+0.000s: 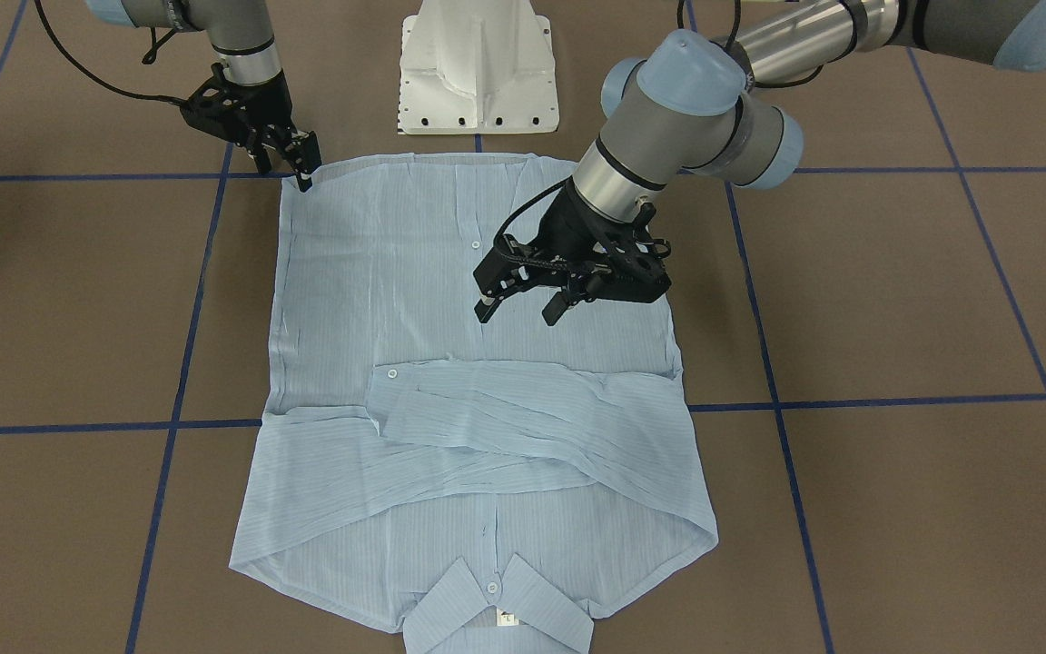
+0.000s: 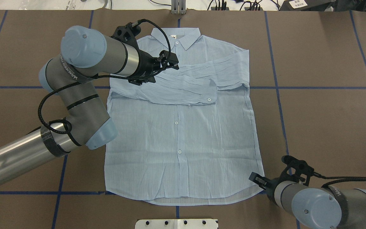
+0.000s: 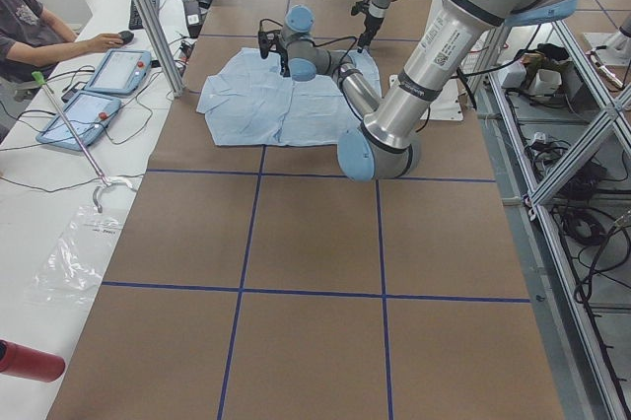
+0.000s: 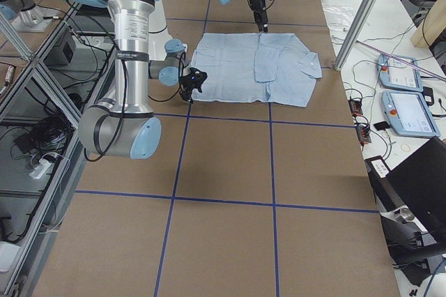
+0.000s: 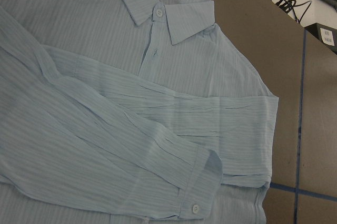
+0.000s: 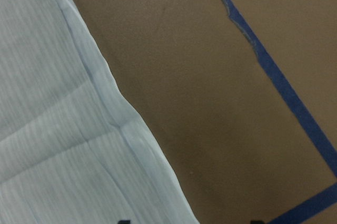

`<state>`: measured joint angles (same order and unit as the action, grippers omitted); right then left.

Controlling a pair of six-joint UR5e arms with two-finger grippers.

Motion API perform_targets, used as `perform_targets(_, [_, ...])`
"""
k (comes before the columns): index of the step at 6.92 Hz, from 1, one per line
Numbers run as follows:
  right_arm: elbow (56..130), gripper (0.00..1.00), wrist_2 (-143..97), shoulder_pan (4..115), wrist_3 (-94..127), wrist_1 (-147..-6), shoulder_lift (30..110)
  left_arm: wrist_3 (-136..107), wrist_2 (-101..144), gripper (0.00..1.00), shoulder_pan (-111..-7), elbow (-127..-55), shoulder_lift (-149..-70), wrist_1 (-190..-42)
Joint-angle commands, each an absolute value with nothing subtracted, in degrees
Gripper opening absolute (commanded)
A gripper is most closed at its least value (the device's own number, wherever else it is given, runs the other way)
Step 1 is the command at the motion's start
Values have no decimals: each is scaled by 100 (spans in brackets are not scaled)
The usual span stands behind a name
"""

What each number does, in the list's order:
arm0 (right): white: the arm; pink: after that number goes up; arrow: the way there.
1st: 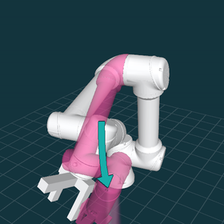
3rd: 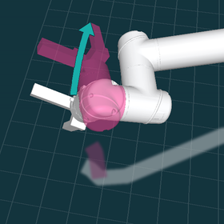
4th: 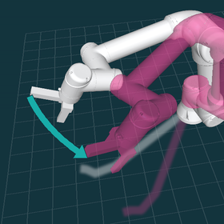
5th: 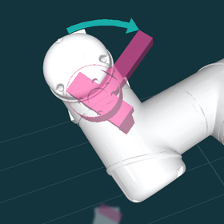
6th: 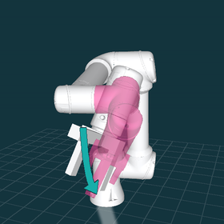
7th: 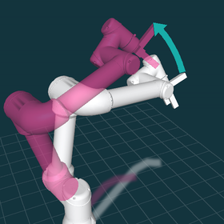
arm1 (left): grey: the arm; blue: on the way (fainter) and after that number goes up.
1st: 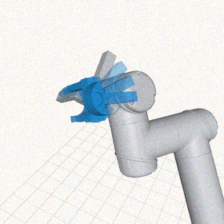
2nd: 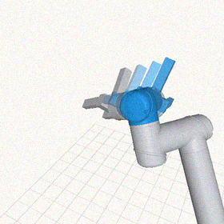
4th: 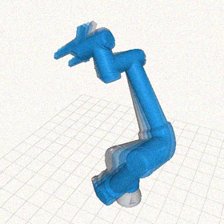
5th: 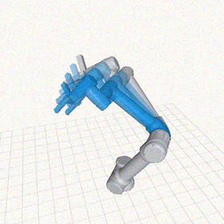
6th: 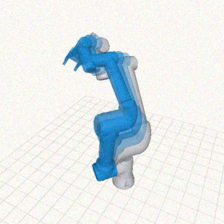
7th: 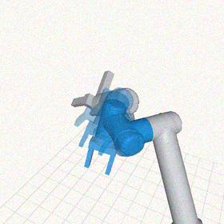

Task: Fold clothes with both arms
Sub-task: 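Release the sleeve with the left gripper while the right gripper moves to the hem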

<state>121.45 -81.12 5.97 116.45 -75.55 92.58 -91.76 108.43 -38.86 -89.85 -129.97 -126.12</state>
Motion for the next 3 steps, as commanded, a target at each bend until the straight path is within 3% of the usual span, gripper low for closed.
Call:
perform_targets(1, [12155, 48, -8121, 589, 11663, -7559, 9264, -9176, 10811, 99, -3893, -9017, -12981, -12612])
perform_targets(2, [12129, 24, -8121, 589, 11654, -7559, 9264, -9176, 10802, 99, -3885, -9044, -12894, -12612])
perform_targets(3, [12129, 17, -8112, 589, 11654, -7559, 9246, -9176, 10802, 99, -3885, -9070, -12867, -12612])
